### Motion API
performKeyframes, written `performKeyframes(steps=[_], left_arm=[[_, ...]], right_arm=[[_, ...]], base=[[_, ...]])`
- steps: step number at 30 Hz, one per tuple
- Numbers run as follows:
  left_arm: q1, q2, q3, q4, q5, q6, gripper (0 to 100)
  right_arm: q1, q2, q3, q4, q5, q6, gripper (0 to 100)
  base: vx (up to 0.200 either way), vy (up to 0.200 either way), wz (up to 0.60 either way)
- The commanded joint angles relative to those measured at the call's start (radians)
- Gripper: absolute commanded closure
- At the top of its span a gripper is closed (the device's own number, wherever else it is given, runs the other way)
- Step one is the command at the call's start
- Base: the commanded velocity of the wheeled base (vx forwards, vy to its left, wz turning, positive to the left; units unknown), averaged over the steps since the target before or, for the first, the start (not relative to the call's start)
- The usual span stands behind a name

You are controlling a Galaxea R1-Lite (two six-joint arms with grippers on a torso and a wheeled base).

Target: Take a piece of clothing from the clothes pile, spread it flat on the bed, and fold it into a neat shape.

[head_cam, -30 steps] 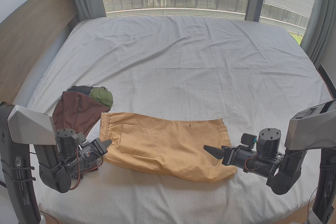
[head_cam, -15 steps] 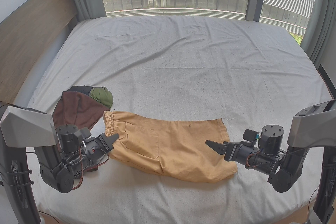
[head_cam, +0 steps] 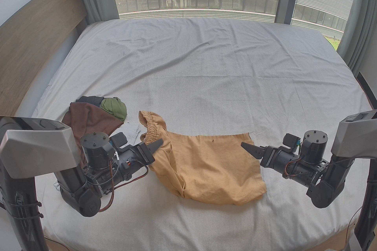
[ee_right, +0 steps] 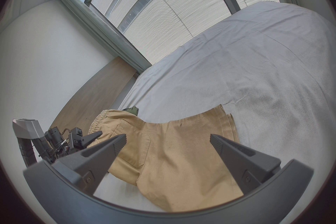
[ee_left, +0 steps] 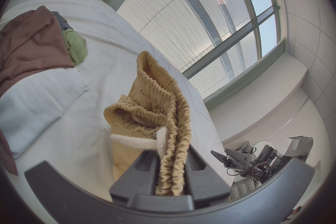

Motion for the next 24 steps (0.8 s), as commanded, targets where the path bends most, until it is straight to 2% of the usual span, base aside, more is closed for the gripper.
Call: performKeyframes(steps=[1, 14, 24], left_arm=[[-0.041, 0.034, -0.048, 0.0, 0.004, 0.0, 100], [-0.141, 0.087, -0.149, 0.002, 0.044, -0.006, 100], [-0.161, 0.094, -0.17, 0.002, 0.044, -0.006, 100]], right_arm=[[-0.01, -0.022, -0.002, -0.001, 0.001, 0.004, 0], [-0.044, -0.043, -0.014, -0.001, 0.001, 0.007, 0], [-0.075, -0.063, -0.032, -0.001, -0.001, 0.012, 0]], base=[[0.0, 0.0, 0.0], [0.0, 0.0, 0.0], [0.0, 0.0, 0.0]])
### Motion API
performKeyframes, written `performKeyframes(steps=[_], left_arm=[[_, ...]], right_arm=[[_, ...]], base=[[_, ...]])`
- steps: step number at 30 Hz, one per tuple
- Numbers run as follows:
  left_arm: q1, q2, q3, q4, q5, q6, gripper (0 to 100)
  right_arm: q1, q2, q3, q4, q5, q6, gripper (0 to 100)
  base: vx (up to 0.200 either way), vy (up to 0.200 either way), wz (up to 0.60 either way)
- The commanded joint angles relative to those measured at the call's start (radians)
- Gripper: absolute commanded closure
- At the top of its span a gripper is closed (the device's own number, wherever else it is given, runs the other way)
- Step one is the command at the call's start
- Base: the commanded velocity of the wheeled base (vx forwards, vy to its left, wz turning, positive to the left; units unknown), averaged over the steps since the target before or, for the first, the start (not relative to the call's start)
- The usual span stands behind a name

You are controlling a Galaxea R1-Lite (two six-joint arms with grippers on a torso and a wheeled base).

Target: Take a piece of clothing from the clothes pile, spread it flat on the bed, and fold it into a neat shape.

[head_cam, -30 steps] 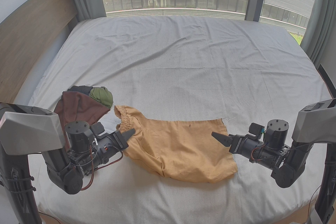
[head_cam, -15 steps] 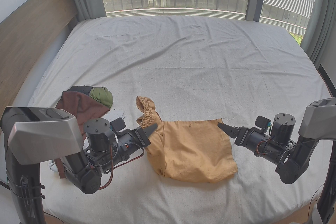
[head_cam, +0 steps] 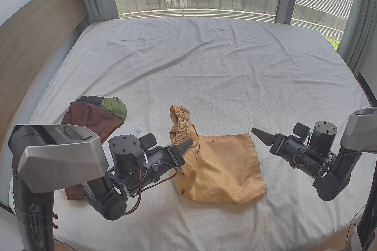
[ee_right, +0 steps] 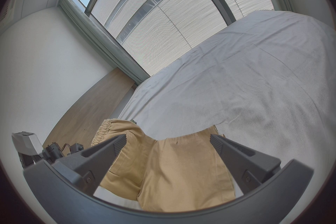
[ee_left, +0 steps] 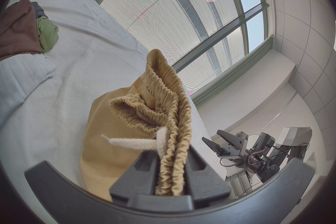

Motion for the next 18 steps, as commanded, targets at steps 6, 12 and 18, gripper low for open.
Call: performKeyframes(steps=[6, 12, 18], left_arm=[[-0.016, 0.031, -0.062, -0.001, -0.002, 0.0, 100], [-0.054, 0.062, -0.088, -0.002, -0.002, 0.0, 100], [-0.068, 0.065, -0.122, -0.001, -0.006, -0.002, 100]], right_arm=[[-0.046, -0.013, -0.038, -0.001, -0.008, 0.002, 0], [-0.092, -0.013, -0.058, 0.001, -0.01, 0.002, 0], [-0.106, -0.011, -0.064, 0.001, -0.01, 0.002, 0]], base=[[0.0, 0.0, 0.0], [0.0, 0.0, 0.0], [0.0, 0.0, 0.0]])
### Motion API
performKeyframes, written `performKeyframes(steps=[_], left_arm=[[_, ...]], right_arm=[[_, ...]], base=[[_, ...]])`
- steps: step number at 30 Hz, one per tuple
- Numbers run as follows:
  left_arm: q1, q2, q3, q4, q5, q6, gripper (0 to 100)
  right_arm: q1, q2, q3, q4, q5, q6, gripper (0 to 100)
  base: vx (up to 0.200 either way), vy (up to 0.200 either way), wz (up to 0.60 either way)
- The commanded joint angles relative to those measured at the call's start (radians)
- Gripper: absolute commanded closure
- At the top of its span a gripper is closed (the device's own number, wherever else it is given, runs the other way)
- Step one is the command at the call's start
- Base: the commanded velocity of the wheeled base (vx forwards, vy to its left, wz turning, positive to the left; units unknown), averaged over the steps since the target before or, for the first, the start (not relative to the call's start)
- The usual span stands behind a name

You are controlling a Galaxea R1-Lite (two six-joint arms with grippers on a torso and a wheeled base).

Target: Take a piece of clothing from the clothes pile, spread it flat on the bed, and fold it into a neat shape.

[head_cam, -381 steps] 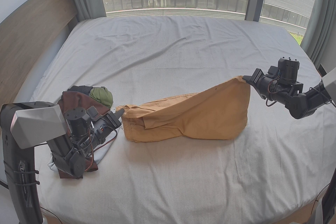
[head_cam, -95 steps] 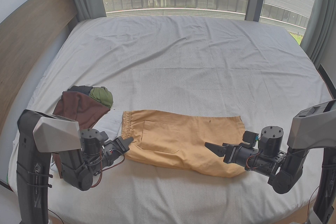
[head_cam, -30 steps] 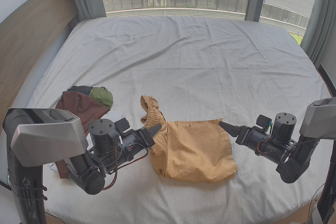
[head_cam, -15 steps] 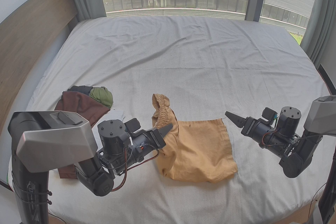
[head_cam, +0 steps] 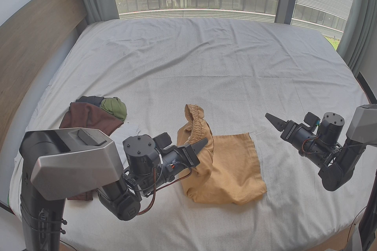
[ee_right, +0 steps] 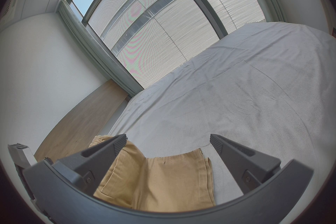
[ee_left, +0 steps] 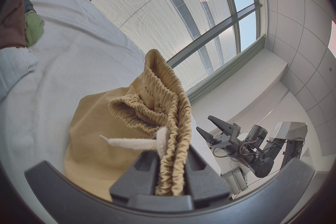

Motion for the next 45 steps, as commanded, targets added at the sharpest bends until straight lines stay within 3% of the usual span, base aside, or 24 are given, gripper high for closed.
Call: performKeyframes(steps=[1, 12, 28, 29, 45], left_arm=[[-0.014, 0.014, -0.025, 0.0, -0.004, -0.002, 100], [-0.074, 0.133, -0.151, 0.003, 0.001, -0.002, 100], [-0.078, 0.15, -0.159, 0.014, -0.007, 0.0, 100], [-0.078, 0.15, -0.159, 0.018, -0.007, 0.0, 0], [-0.08, 0.139, -0.145, 0.009, 0.006, 0.009, 0]], right_arm=[[-0.006, -0.001, -0.003, 0.0, 0.0, 0.0, 0], [-0.003, 0.004, -0.003, 0.0, 0.0, 0.0, 0], [-0.003, 0.004, -0.004, 0.0, 0.0, 0.0, 0], [-0.003, 0.004, -0.004, 0.0, 0.0, 0.0, 0], [0.001, 0.008, 0.002, 0.0, 0.0, 0.0, 0]], base=[[0.0, 0.0, 0.0], [0.0, 0.0, 0.0], [0.0, 0.0, 0.0], [0.0, 0.0, 0.0], [0.0, 0.0, 0.0]])
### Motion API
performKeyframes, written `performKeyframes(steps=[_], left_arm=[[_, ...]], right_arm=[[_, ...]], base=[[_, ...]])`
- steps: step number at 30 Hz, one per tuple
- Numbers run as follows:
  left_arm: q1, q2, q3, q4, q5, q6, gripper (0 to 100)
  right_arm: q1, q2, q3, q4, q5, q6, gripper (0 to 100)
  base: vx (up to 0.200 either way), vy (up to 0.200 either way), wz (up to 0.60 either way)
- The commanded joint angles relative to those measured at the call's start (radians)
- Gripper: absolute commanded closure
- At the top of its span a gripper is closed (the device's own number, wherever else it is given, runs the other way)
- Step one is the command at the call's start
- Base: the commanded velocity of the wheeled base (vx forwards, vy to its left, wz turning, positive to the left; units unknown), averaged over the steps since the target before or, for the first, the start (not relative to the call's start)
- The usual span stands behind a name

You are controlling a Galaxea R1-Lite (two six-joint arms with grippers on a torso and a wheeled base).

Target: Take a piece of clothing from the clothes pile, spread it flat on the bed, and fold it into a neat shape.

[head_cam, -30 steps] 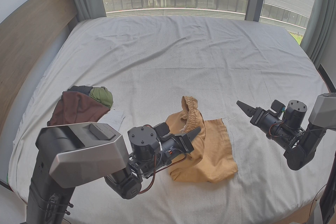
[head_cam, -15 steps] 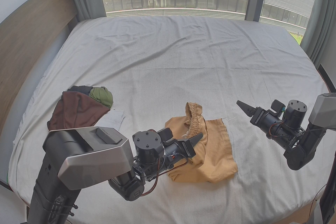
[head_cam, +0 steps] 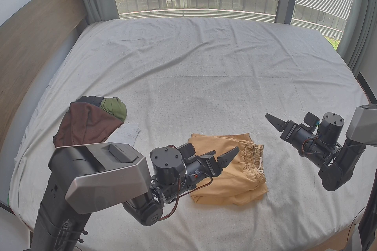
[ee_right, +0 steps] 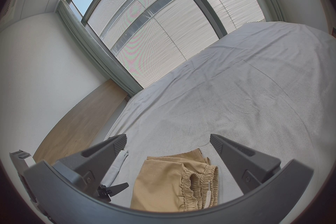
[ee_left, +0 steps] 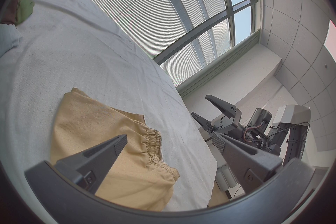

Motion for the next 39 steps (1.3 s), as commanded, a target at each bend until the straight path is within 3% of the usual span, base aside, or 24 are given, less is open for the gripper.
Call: performKeyframes(steps=[1, 7, 13, 18, 19, 20, 32, 39], left_arm=[[0.014, -0.015, 0.036, -0.003, 0.002, 0.012, 0], [0.098, -0.108, 0.182, -0.009, 0.001, 0.075, 0], [0.213, -0.253, 0.376, -0.009, -0.021, 0.107, 0], [0.279, -0.288, 0.475, -0.009, -0.041, 0.202, 0], [0.328, -0.294, 0.553, -0.011, -0.052, 0.301, 0], [0.343, -0.295, 0.576, -0.012, -0.052, 0.327, 0], [0.455, -0.424, 0.689, -0.014, -0.134, 0.448, 0], [0.488, -0.443, 0.741, -0.014, -0.211, 0.469, 0]], right_arm=[[0.006, 0.004, 0.006, -0.001, 0.0, 0.0, 0], [0.04, 0.002, 0.046, 0.009, 0.002, -0.003, 0], [0.109, -0.002, 0.139, 0.125, 0.003, -0.055, 0], [0.11, -0.001, 0.187, 0.131, 0.002, -0.104, 0], [0.112, 0.004, 0.23, 0.127, 0.002, -0.107, 0], [0.113, 0.006, 0.24, 0.116, 0.002, -0.11, 0], [0.103, 0.047, 0.265, 0.107, 0.002, -0.136, 0], [0.095, 0.156, 0.263, 0.068, 0.002, -0.133, 0]], base=[[0.0, 0.0, 0.0], [0.0, 0.0, 0.0], [0.0, 0.0, 0.0], [0.0, 0.0, 0.0], [0.0, 0.0, 0.0], [0.0, 0.0, 0.0], [0.0, 0.0, 0.0], [0.0, 0.0, 0.0]])
